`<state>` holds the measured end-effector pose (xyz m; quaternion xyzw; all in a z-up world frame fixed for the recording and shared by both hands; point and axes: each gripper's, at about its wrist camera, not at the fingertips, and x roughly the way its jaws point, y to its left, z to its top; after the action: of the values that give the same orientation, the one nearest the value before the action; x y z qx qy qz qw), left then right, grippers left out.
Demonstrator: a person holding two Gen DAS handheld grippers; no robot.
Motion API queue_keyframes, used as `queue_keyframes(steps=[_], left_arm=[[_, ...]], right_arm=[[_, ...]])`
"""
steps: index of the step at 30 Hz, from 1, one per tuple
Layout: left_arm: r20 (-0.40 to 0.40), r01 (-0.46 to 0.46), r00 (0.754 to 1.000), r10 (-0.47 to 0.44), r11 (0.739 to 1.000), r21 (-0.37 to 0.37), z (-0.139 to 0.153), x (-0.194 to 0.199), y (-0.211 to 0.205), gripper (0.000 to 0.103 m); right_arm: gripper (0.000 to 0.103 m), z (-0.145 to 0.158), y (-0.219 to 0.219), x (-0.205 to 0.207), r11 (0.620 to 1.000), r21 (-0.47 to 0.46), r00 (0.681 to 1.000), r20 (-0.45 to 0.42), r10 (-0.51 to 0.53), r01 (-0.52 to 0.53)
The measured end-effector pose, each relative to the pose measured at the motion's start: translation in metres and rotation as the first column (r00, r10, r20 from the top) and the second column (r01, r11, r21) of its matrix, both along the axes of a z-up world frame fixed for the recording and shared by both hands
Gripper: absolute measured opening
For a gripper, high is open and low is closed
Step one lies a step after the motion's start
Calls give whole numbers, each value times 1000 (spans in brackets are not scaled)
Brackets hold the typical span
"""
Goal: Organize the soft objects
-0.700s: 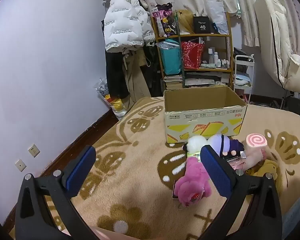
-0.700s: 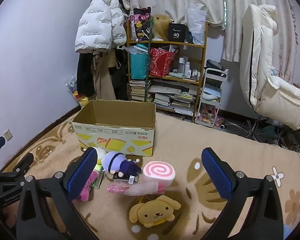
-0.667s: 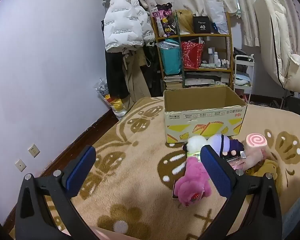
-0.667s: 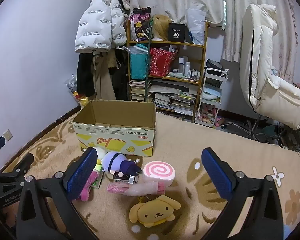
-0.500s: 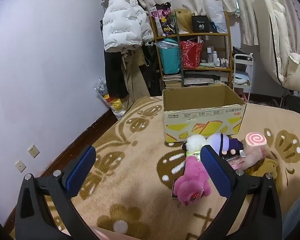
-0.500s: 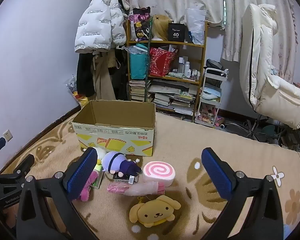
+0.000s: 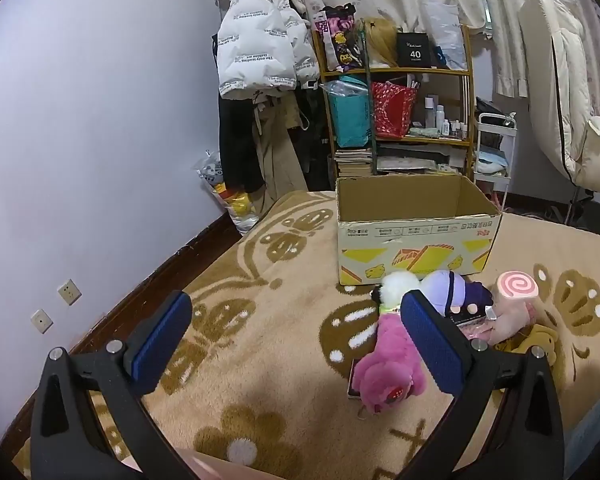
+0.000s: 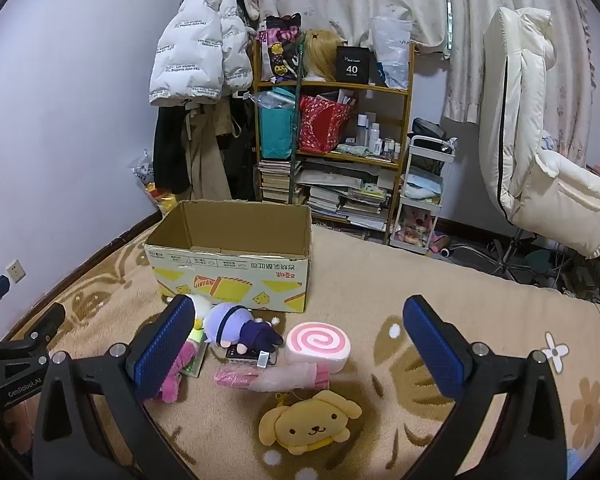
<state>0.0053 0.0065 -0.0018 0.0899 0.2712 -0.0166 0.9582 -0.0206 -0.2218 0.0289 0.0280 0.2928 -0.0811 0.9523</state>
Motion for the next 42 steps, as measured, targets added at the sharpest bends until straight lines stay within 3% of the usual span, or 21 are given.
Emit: queue_keyframes(steps=[42], left_arm=[[1, -22, 1000, 22, 1000, -16, 3, -1, 4, 103]], right_arm=[[103, 0, -1, 0, 1000, -4, 1000, 2, -2, 2]])
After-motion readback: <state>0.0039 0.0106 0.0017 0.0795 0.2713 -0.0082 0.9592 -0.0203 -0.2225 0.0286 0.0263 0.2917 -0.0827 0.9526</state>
